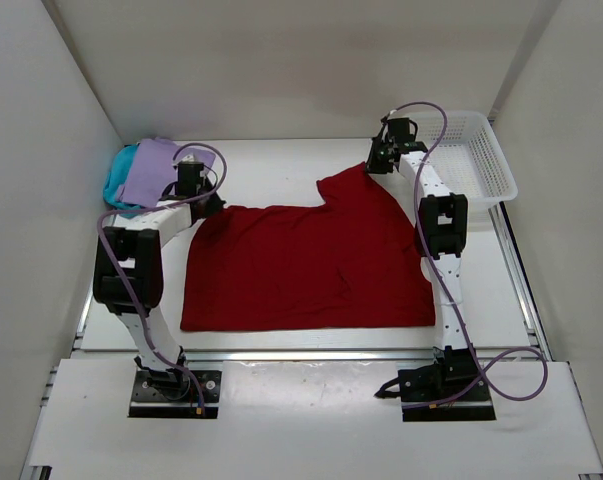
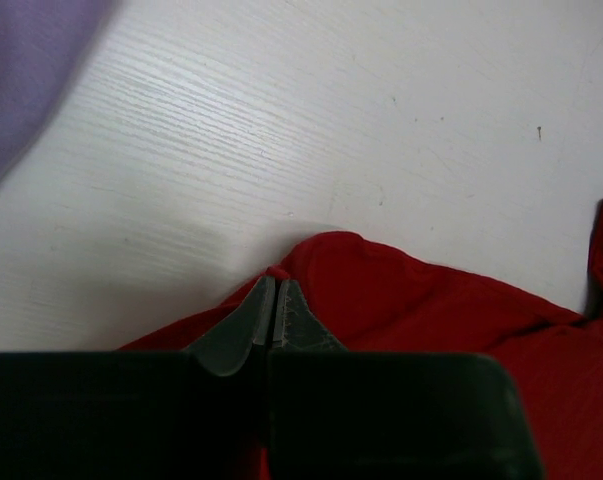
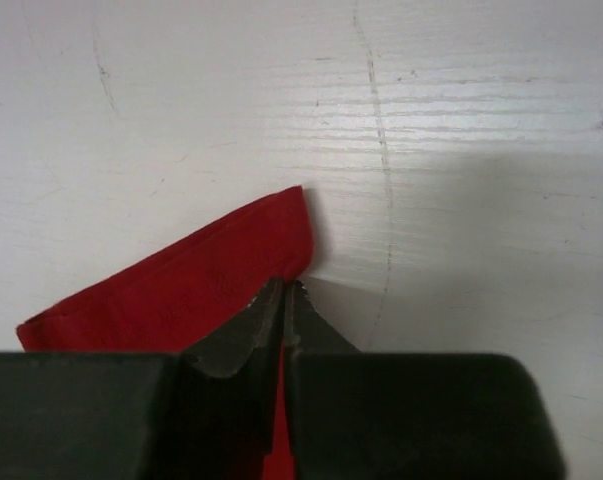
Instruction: Fold and stack the t-shirts
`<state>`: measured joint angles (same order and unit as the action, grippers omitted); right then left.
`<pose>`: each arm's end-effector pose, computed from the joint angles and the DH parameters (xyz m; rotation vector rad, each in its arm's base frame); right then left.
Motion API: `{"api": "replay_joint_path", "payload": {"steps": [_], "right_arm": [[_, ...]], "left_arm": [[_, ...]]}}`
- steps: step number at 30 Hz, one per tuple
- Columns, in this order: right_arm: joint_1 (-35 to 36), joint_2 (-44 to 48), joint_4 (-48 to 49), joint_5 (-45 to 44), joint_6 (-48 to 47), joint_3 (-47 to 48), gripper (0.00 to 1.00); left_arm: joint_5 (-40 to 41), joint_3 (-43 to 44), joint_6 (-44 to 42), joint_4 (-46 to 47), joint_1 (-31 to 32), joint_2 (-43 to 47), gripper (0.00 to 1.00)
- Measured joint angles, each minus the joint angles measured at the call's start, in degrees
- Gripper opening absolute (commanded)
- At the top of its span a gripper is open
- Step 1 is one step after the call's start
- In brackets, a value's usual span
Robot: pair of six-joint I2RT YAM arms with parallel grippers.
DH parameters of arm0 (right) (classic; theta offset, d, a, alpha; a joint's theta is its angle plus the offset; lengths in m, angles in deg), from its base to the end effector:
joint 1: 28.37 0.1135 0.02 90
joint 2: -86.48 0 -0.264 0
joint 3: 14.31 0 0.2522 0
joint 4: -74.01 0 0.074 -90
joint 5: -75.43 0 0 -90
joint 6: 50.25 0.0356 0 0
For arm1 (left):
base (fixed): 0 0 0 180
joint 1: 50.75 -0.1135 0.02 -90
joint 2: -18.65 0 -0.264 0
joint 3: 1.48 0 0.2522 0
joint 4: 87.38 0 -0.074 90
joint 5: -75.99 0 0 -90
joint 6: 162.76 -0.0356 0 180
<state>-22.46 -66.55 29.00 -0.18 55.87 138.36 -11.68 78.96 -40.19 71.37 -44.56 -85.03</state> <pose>0.5797 0.0689 0.1544 0.0890 2.3817 0.4816 0.3902 -0.0409 0.1937 -0.5591 2.2974 -0.2837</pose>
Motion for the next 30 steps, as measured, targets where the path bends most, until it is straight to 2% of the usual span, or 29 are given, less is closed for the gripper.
{"api": "replay_joint_path", "payload": {"steps": [5,11,15,21,23,27,30], "right_arm": [[0.0,0.0,-0.7,0.3,0.7,1.5,0.00],[0.0,0.3,-6.1,2.5,1.6,4.5,0.00],[0.2,1.7,-12.5,3.0,1.7,4.9,0.00],[1.4,5.9,-23.1,-0.4,0.3,3.4,0.00],[2.3,12.0,-21.6,-3.2,0.0,-5.5,0.00],[4.5,35.2,-8.8,-3.7,0.9,-38.9,0.00],[4.3,44.5,-5.6,-2.4,1.5,-48.4,0.00]], "left_arm": [[-0.3,0.0,0.0,0.1,-0.9,0.4,0.00],[-0.3,3.0,-0.2,-2.0,-2.3,0.1,0.00],[-0.2,6.5,-0.7,-3.0,-3.0,-0.6,0.00],[-1.6,5.4,-0.5,-3.2,-3.7,-0.6,0.00],[-2.2,4.3,-0.2,-3.2,-3.8,-0.6,0.00],[-3.1,3.0,0.3,-3.6,-3.8,-0.6,0.00],[-3.4,2.9,0.4,-3.9,-3.8,-0.6,0.00]]}}
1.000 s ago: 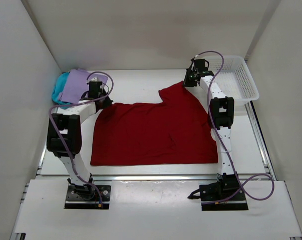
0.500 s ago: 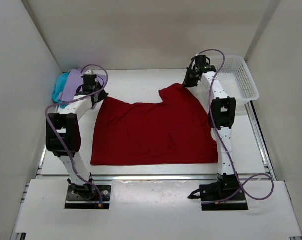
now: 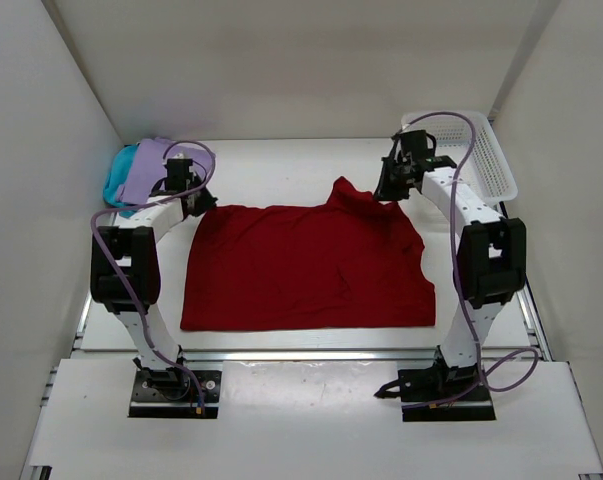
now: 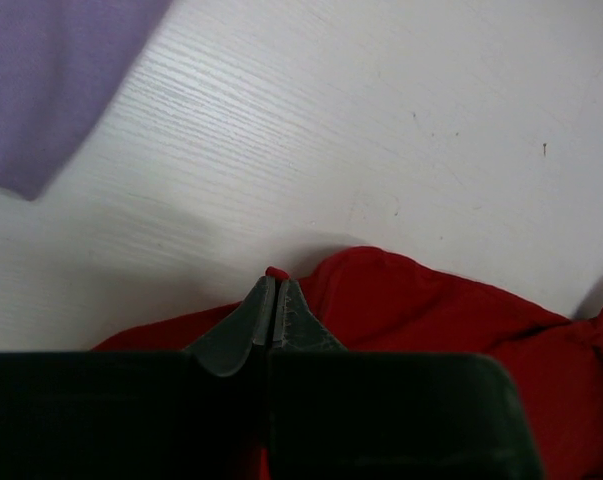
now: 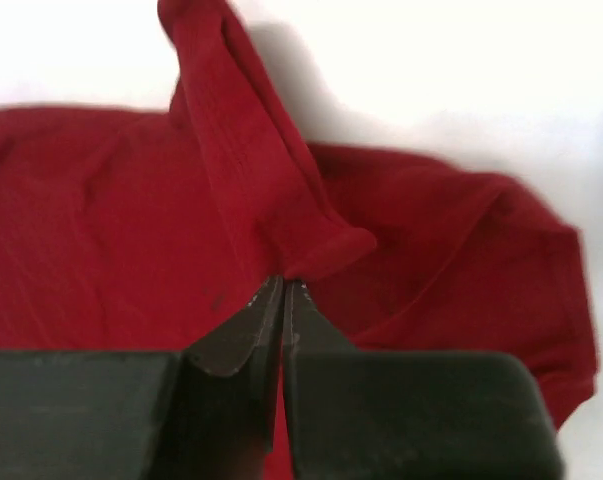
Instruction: Fold and stack the t-shirts
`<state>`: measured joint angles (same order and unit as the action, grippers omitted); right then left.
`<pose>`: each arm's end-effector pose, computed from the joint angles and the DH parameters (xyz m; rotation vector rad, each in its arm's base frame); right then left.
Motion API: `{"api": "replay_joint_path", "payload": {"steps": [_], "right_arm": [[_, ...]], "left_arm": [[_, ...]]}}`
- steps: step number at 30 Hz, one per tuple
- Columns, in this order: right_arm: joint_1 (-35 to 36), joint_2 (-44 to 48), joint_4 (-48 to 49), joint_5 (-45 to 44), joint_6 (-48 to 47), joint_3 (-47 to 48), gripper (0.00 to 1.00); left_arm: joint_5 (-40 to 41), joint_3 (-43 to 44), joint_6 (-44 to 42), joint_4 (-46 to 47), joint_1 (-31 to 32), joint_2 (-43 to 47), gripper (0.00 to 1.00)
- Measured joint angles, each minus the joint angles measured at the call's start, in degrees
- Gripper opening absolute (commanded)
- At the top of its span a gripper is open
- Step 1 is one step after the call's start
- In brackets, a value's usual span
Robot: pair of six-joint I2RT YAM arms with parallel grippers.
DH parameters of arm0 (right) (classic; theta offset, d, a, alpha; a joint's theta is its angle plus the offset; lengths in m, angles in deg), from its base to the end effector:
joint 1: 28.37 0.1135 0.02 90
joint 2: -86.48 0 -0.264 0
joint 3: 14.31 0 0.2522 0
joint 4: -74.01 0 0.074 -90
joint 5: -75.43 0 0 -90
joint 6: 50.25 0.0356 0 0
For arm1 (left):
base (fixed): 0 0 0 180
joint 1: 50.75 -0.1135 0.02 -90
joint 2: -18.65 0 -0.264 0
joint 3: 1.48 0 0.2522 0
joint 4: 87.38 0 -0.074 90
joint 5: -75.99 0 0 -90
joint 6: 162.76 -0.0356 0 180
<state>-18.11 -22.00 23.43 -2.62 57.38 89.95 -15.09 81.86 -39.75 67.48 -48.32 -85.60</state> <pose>0.4099 0.0817 0.2564 0.0796 2.5576 0.4553 0.3963 -0.0175 0.2005 -0.6235 2.3152 -0.3160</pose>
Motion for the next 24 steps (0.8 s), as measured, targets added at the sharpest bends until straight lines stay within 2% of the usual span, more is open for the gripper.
{"api": "replay_joint_path", "payload": {"steps": [4,8,16,24], "right_arm": [[-2.2,3.7,9.3,1.1,0.9,-8.4,0.00],[-3.7,7.2,12.7,1.6,2.5,-18.3,0.00],[-7.0,26.9,20.4,4.8,6.9,-34.7,0.00],[-11.6,41.8,25.8,7.0,10.8,-46.8,0.00]], "left_arm": [[-0.2,0.0,-0.3,-1.1,-0.1,0.1,0.00],[0.9,-0.7,-1.7,-2.3,0.0,2.4,0.00],[2.6,-8.3,-4.3,-2.3,-0.5,17.0,0.00],[1.9,-17.7,-4.4,-2.4,-4.9,28.3,0.00]]}}
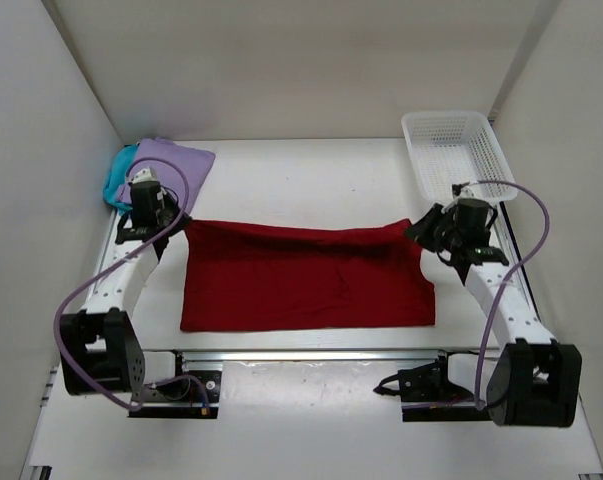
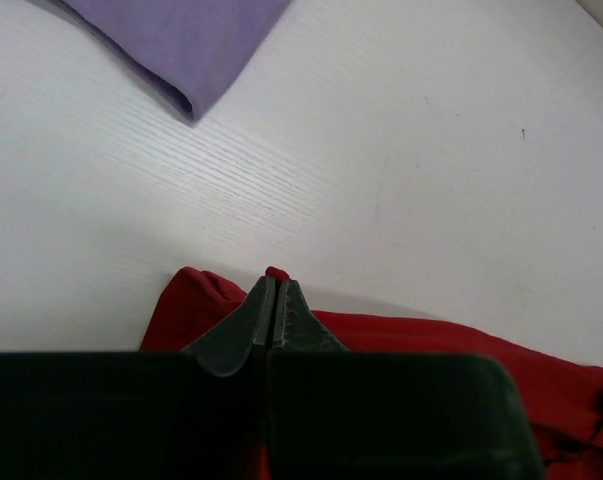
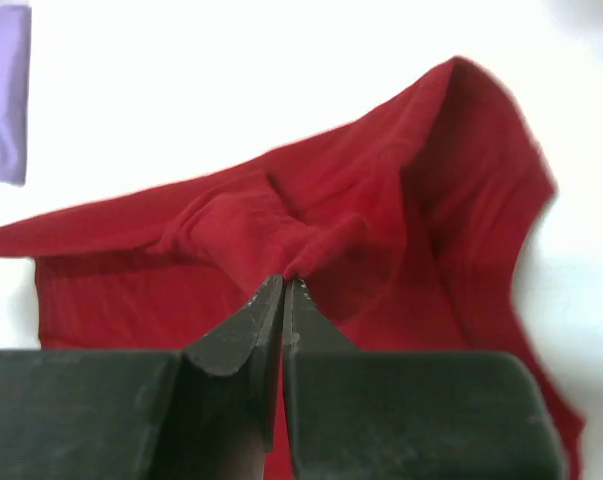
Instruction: Fold and stack the t-shirts
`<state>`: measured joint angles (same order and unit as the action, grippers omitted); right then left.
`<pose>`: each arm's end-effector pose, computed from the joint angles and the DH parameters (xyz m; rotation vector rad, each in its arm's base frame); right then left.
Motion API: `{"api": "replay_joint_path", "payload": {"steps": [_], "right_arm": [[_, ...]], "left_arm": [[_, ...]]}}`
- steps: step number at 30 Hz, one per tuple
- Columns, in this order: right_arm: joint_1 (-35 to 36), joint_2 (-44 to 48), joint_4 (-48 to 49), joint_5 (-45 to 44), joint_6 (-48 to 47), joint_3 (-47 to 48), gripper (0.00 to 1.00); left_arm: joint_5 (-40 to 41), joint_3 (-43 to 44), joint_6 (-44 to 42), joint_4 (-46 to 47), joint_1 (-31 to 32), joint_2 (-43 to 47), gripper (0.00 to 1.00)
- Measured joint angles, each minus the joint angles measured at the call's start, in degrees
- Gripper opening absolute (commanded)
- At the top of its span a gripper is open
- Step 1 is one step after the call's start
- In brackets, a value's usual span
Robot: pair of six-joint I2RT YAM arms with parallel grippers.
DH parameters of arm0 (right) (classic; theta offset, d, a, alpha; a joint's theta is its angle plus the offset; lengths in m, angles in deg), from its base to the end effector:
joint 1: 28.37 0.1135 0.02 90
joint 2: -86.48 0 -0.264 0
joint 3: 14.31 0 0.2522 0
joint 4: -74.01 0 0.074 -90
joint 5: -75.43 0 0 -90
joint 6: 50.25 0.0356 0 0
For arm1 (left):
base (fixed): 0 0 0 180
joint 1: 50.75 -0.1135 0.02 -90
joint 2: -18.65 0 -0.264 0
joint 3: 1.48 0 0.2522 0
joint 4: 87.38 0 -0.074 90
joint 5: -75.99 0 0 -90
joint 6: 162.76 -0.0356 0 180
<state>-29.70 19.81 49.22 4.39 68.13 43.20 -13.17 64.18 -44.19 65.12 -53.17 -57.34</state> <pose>0.2539 0.0057 0.2556 0.3726 2.1625 0.6270 0.2905 0.0128 0.2572 -0.6065 2.1575 -0.2322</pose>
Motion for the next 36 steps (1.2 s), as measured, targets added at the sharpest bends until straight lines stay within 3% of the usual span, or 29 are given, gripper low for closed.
{"api": "replay_joint_path", "payload": {"steps": [7,14,16,20,23,25,29,30,33,34,36], "right_arm": [[-1.3,13.3,1.1,2.2,3.7,-13.1,0.00],[0.2,22.3,-0.7,0.5,5.7,-18.6,0.00],[1.8,25.1,-0.6,-1.1,6.3,-19.3,0.00],[1.1,30.8,0.8,-0.9,8.8,-24.6,0.01],[0.1,32.7,0.1,-1.3,10.9,-29.3,0.09],[0.6,32.5,-1.1,-1.6,11.7,-30.2,0.21],[0.8,33.2,-4.6,-3.9,11.9,-28.5,0.32],[1.3,33.6,-5.3,-4.9,11.6,-27.1,0.32],[4.0,33.9,-5.2,-7.3,10.5,-22.0,0.14],[6.1,32.8,-4.1,-8.3,10.4,-20.5,0.03],[10.7,30.6,-0.9,-9.5,10.5,-18.7,0.00]], "left_arm": [[-0.2,-7.9,0.5,0.8,0.2,11.5,0.00],[-1.5,-12.8,2.1,0.2,-1.7,15.0,0.01],[-1.6,-13.8,2.3,0.2,-1.7,16.2,0.04],[-3.0,-18.1,4.3,1.3,-2.4,20.0,0.24],[-4.4,-21.1,6.3,1.4,-4.9,21.6,0.36],[-4.6,-21.1,7.0,1.4,-6.1,20.8,0.44],[-5.2,-21.1,9.1,1.6,-7.2,21.3,0.37],[-4.8,-21.1,9.1,1.5,-6.9,22.0,0.33],[-2.7,-20.3,9.2,2.0,-3.7,24.3,0.33],[-2.3,-19.8,9.1,2.7,-1.8,24.7,0.32],[-1.2,-19.3,9.2,4.4,3.1,24.6,0.31]]}}
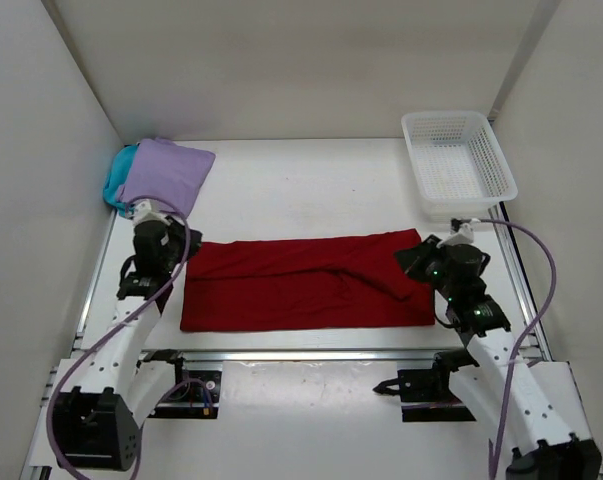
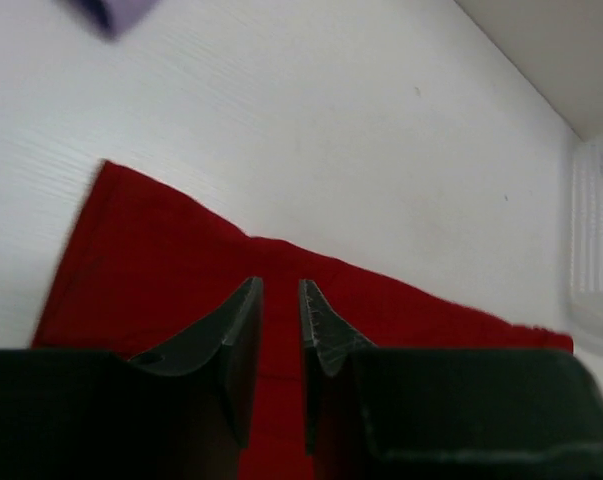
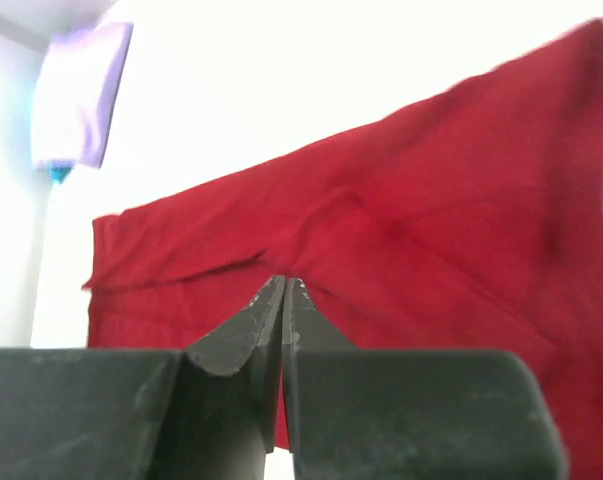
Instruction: Fold and stack the t-shirts
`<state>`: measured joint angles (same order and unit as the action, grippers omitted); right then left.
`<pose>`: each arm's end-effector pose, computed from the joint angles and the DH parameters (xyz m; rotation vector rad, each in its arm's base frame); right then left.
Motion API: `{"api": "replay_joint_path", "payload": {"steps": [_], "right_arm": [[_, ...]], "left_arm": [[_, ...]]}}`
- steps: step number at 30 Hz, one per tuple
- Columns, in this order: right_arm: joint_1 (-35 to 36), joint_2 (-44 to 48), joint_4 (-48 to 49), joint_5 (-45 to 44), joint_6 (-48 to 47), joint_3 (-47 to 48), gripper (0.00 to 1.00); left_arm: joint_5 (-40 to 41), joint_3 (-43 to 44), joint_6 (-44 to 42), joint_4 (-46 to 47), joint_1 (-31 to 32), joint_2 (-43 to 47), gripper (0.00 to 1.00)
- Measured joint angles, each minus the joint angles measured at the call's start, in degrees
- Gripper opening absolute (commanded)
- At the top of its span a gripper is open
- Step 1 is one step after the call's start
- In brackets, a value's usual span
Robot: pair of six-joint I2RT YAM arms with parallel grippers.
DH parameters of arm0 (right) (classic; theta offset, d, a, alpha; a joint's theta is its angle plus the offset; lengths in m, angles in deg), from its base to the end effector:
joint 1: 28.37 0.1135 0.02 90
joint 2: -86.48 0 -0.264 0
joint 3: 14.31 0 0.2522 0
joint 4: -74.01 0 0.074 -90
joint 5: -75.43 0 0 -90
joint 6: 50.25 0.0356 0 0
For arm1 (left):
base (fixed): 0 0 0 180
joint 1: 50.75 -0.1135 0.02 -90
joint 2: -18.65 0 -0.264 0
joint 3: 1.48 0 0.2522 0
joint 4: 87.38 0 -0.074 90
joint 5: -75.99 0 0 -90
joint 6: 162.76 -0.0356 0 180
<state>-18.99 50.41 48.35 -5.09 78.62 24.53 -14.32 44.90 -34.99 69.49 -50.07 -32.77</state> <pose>0.1560 0.0317 0.2387 0.4089 1.9926 0.7043 0.2032 -0.0026 0.2460 -0.6612 1.9817 -0.4173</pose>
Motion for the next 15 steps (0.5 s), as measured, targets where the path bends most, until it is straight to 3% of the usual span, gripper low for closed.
{"api": "replay_joint_path", "payload": {"steps": [4,7,10,15], "right_arm": [[9.3,-8.2,5.2,-2.7,-0.3,0.9,0.00],[10.3,-18.8,5.4,-3.2,-3.2,5.1,0.07],[9.7,-29.8,6.6,-3.9,-6.9,11.1,0.22],[11.0,-40.5,9.7,-5.4,-12.0,14.7,0.34]], "left_arm": [[4.5,0.5,-0.9,3.1,14.3,-4.3,0.32],[5.4,0.5,-1.0,5.9,21.7,-10.0,0.31],[4.8,0.4,-0.5,9.2,22.3,-16.3,0.31],[3.8,-0.8,0.6,13.7,21.5,-22.2,0.31]]}}
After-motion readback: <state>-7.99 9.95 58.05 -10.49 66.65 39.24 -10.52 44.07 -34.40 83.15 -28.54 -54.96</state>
